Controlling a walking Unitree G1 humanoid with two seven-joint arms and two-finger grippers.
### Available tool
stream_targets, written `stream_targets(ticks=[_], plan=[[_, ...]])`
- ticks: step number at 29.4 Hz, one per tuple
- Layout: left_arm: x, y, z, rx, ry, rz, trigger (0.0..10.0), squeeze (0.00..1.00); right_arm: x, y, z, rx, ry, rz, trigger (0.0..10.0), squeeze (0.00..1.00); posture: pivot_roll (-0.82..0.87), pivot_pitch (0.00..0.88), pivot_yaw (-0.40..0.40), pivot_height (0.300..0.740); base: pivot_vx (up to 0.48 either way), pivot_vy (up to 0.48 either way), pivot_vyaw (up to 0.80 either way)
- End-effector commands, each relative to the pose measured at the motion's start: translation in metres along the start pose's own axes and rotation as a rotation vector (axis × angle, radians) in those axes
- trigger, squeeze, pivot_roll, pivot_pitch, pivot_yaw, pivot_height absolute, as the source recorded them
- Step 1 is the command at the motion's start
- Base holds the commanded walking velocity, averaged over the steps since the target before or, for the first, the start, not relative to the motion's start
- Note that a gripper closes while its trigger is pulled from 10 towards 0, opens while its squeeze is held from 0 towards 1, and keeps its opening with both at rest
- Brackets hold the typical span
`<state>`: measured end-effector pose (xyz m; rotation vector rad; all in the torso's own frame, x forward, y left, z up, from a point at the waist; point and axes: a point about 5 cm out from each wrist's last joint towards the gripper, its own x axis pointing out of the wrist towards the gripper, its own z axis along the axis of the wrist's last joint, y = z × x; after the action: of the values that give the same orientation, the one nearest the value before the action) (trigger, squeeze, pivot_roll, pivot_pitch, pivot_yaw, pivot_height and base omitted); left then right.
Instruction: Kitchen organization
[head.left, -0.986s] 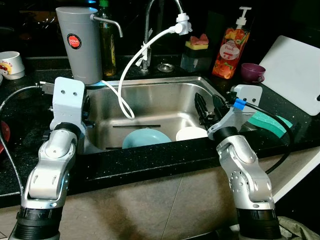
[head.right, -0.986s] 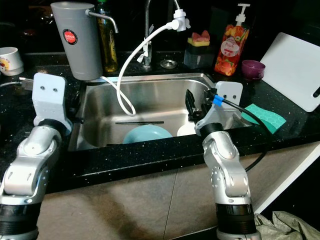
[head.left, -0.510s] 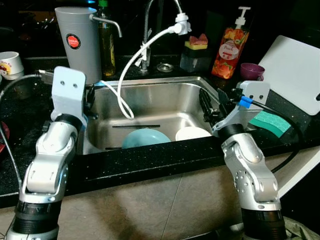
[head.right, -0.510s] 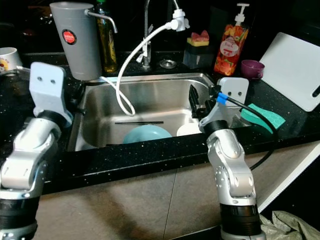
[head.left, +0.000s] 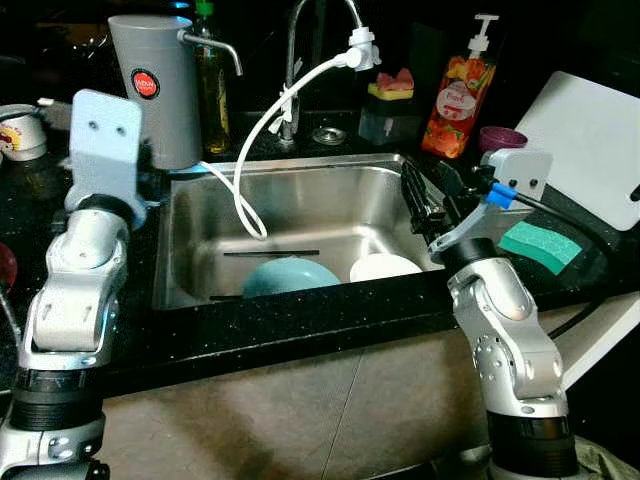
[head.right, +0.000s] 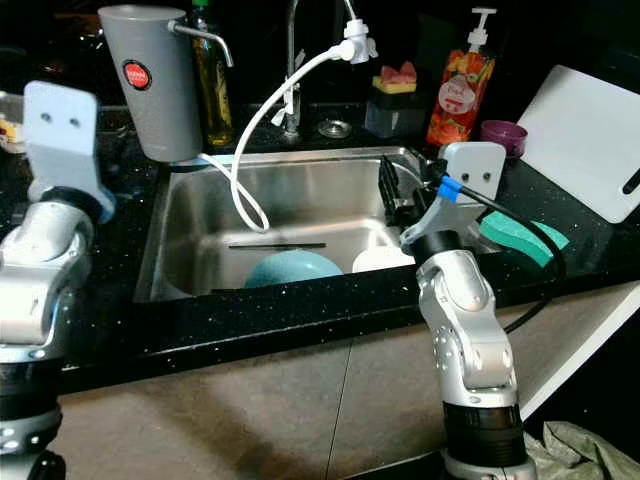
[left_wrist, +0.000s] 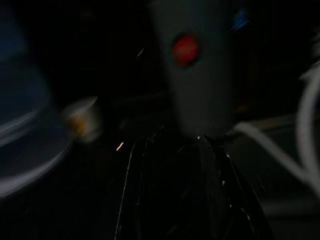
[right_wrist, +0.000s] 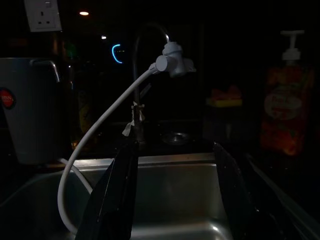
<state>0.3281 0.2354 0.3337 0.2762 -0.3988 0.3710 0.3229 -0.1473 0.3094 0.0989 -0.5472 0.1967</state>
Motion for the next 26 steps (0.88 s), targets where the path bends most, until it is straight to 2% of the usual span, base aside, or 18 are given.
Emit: stream_targets(ticks=[1, 4, 5, 6, 7, 8, 13, 19, 22, 24, 26], plan=[[-0.004, 0.009, -0.023, 0.032, 0.121, 0.076, 10.0, 0.0, -0.001, 0.001, 0.001, -0.008, -0.014, 0.006, 10.0, 0.0, 0.06, 0.163, -0.059, 0.74, 0.0, 0.0, 0.0], [-0.005, 0.011, -0.028, 0.038, 0.146, 0.082, 10.0, 0.0, -0.001, 0.001, 0.001, -0.008, -0.013, 0.007, 10.0, 0.0, 0.06, 0.163, -0.059, 0.74, 0.0, 0.0, 0.0], [-0.007, 0.011, -0.034, 0.068, 0.171, 0.084, 10.0, 0.0, -0.001, 0.001, 0.0, -0.007, -0.011, 0.007, 10.0, 0.0, 0.07, 0.163, -0.058, 0.74, 0.0, 0.0, 0.0], [-0.011, 0.01, -0.046, 0.185, 0.205, 0.043, 10.0, 0.0, -0.001, 0.001, -0.001, -0.005, -0.009, 0.007, 10.0, 0.0, 0.07, 0.163, -0.058, 0.74, 0.0, 0.0, 0.0], [-0.011, 0.01, -0.046, 0.185, 0.205, 0.043, 10.0, 0.0, -0.001, 0.001, -0.001, -0.005, -0.009, 0.007, 10.0, 0.0, 0.07, 0.163, -0.058, 0.74, 0.0, 0.0, 0.0], [-0.016, 0.011, -0.055, 0.316, 0.208, 0.023, 10.0, 0.0, -0.001, 0.002, -0.001, -0.004, -0.007, 0.008, 10.0, 0.0, 0.07, 0.164, -0.054, 0.74, 0.0, 0.0, 0.0], [-0.028, 0.016, -0.072, 0.488, 0.233, -0.011, 10.0, 0.0, -0.001, 0.002, -0.002, 0.0, -0.006, 0.007, 10.0, 0.0, 0.08, 0.166, -0.051, 0.74, 0.0, 0.0, 0.0], [-0.035, 0.019, -0.077, 0.515, 0.252, -0.008, 10.0, 0.0, -0.001, 0.002, -0.004, 0.004, -0.002, 0.007, 10.0, 0.0, 0.08, 0.168, -0.053, 0.74, 0.0, 0.0, 0.0], [-0.031, 0.013, -0.062, 0.535, 0.143, -0.029, 10.0, 0.0, 0.0, 0.003, -0.004, 0.007, -0.001, 0.01, 10.0, 0.0, 0.08, 0.168, -0.053, 0.74, 0.0, 0.0, 0.0], [-0.03, 0.012, -0.059, 0.539, 0.118, -0.036, 10.0, 0.0, 0.0, 0.003, -0.004, 0.007, -0.002, 0.011, 10.0, 0.0, 0.08, 0.168, -0.053, 0.74, 0.0, 0.0, 0.0], [-0.027, 0.005, -0.046, 0.51, 0.038, -0.043, 10.0, 0.0, 0.0, 0.003, -0.004, 0.008, -0.003, 0.012, 10.0, 0.0, 0.08, 0.168, -0.053, 0.74, 0.0, 0.0, 0.0]])
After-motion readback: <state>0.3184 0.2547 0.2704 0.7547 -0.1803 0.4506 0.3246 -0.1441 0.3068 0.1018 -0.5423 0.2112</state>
